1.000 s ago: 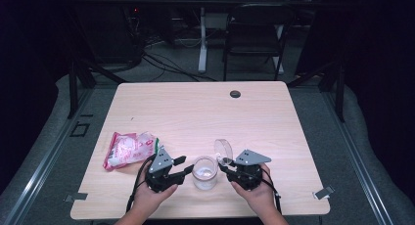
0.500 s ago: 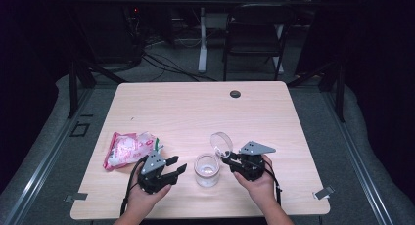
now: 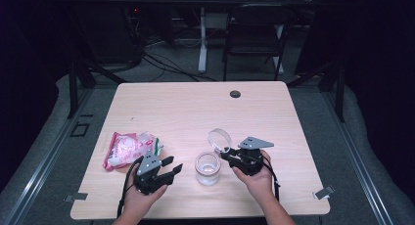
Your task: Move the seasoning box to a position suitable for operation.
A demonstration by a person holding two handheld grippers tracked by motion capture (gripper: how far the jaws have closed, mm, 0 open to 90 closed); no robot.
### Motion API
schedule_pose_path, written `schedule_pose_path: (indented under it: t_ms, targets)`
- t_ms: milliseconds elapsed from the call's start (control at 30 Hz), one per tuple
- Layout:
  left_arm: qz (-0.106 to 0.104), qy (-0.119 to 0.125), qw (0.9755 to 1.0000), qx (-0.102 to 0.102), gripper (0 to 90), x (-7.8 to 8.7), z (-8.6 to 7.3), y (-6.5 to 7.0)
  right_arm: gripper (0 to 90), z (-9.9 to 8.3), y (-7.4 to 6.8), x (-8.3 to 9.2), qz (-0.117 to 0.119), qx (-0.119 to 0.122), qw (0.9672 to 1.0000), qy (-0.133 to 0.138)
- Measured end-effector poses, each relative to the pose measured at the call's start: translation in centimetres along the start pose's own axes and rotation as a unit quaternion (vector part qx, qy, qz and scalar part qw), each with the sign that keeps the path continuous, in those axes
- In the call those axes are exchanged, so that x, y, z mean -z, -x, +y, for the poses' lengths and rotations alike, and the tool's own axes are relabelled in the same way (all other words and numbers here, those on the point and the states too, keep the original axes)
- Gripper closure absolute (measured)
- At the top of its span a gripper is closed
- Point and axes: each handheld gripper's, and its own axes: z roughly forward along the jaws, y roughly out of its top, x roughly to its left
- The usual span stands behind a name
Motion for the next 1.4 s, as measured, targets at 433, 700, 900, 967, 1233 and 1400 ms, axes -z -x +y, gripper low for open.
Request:
schedule_pose_path:
  t_ms: [433,700,900,967,1233,1400]
  targets:
    - [0.013,0.002,0.9999,0.004,54.5,0.5,-0.4,-0.4,69.3,0.6,0.7,-0.8,0.003,-0.003,1.0,-0.005]
    - [0.02,0.007,0.9997,0.009,54.4,0.9,-0.4,-1.0,67.5,0.2,1.0,-0.8,-0.015,0.004,0.9997,-0.018]
    - [0.023,0.015,0.9995,0.017,54.1,0.9,-0.1,-1.8,65.2,-0.5,1.3,0.3,-0.025,0.003,0.9994,-0.024]
    - [0.026,0.016,0.9993,0.02,53.8,0.9,0.0,-2.2,64.3,-0.7,1.3,0.7,-0.029,0.008,0.9993,-0.024]
    - [0.039,0.02,0.9982,0.04,52.6,0.6,0.3,-3.9,61.3,-1.4,1.6,2.1,-0.05,0.006,0.9985,-0.02]
    - [0.058,0.024,0.997,0.046,52.1,0.9,0.4,-5.1,60.2,-1.7,1.6,2.5,-0.055,0.002,0.9984,-0.016]
